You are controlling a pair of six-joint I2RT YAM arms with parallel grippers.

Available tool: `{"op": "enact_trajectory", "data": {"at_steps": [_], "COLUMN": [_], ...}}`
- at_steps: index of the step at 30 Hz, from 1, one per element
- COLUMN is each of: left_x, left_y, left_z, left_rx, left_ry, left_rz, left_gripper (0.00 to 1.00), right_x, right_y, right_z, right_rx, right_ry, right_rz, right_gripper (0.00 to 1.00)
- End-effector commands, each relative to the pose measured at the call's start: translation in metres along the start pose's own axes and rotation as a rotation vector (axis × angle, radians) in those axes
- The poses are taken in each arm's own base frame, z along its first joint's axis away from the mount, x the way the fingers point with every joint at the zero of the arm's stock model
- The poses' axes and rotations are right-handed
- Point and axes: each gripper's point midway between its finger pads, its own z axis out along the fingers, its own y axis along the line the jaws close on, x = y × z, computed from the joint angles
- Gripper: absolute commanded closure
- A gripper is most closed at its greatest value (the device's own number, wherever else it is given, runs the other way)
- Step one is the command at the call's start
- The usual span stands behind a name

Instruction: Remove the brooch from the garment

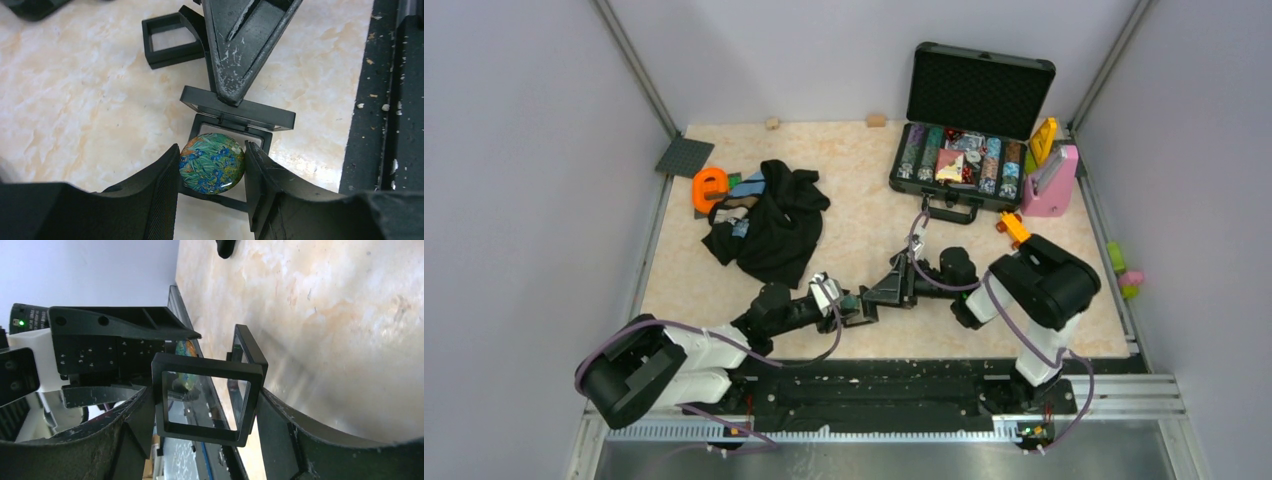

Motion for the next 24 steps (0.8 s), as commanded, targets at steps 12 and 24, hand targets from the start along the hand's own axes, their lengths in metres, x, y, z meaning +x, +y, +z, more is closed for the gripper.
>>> {"op": "enact_trajectory", "data": {"at_steps": [12, 24], "left_x": [0.004, 0.012], "left_y": [0.021, 0.017], "left_z": [0.015, 0.018], "left_rx": [-0.070, -0.040], "left_ry": [0.048, 0.084], "left_rz": [0.028, 0.022], "left_gripper": [0.68, 0.67], "right_x": [-0.019, -0.019], "right_y": [0.014, 0.009], "right_z": [0.018, 0.018], "right_rx": [-0.200, -0.187], "right_ry": [0.028, 0.018], "right_rz": [-0.018, 0.003], "right_gripper": [0.62, 0.63]}}
